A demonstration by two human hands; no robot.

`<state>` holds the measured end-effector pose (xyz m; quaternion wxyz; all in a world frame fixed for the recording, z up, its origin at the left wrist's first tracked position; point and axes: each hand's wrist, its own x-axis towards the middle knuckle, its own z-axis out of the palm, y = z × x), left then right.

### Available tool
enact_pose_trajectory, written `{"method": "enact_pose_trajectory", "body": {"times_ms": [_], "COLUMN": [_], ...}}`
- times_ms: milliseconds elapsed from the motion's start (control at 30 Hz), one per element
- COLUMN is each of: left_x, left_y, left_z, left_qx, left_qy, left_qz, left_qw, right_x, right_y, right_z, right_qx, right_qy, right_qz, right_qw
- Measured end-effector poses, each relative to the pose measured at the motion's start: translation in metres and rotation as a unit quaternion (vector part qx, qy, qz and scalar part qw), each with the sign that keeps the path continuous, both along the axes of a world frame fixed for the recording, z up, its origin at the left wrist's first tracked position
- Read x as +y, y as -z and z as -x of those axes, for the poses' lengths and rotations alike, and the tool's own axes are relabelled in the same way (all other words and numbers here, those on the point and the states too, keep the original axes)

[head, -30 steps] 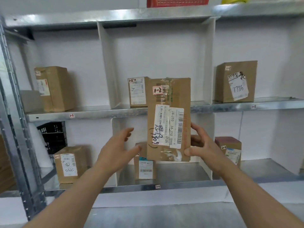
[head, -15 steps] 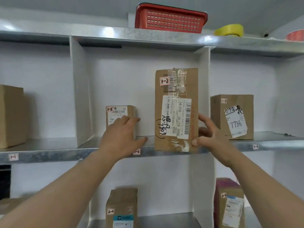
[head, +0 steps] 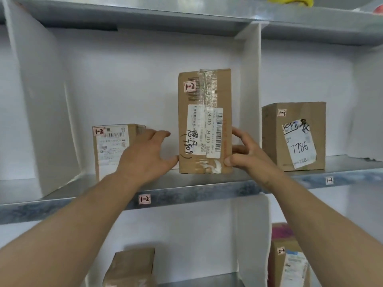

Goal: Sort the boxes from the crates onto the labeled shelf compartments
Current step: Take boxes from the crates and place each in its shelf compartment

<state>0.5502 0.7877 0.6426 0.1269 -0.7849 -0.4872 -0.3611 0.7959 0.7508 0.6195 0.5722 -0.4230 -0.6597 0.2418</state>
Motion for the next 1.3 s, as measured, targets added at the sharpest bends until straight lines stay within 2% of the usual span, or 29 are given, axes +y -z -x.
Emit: {"method": "enact_pose_trajectory", "body": {"times_ms": [133,267,333,467,633,967,1133,1300], "left_x": [0.005,0.014,0.019,0.031,0.038,0.031,0.008,-0.039], "left_y": [0.002,0.008,0.013,0.024,0.03,0.027,0.021,0.022], "left_z": [-0.011,-0.032,-0.043,-0.055,-0.056,-0.055,-0.047,-0.033], "left_qx": [-0.048,-0.203,-0.236,-0.25,-0.252,-0.231,-0.149,-0.062], "left_qy": [0.07,0.181,0.18,0.142,0.133,0.1,0.014,-0.077], "left_qz": [0.062,0.165,0.177,0.176,0.181,0.174,0.071,-0.03], "left_qw": [0.994,0.948,0.938,0.942,0.941,0.952,0.986,0.995], "right_x": [0.016,0.035,0.042,0.051,0.053,0.052,0.029,-0.003], "right_y": [0.001,0.0,-0.001,0.0,0.005,0.007,0.002,0.001], "right_z": [-0.007,-0.006,-0.004,-0.001,-0.002,0.001,0.004,0.017], "right_qx": [-0.005,-0.021,-0.036,-0.092,-0.129,-0.149,-0.225,-0.342], "right_qy": [0.005,0.002,0.004,0.032,0.039,0.092,0.184,0.242], "right_qz": [0.023,0.051,0.068,0.085,0.093,0.074,-0.015,-0.133], "right_qw": [1.0,0.998,0.997,0.992,0.987,0.982,0.957,0.898]}}
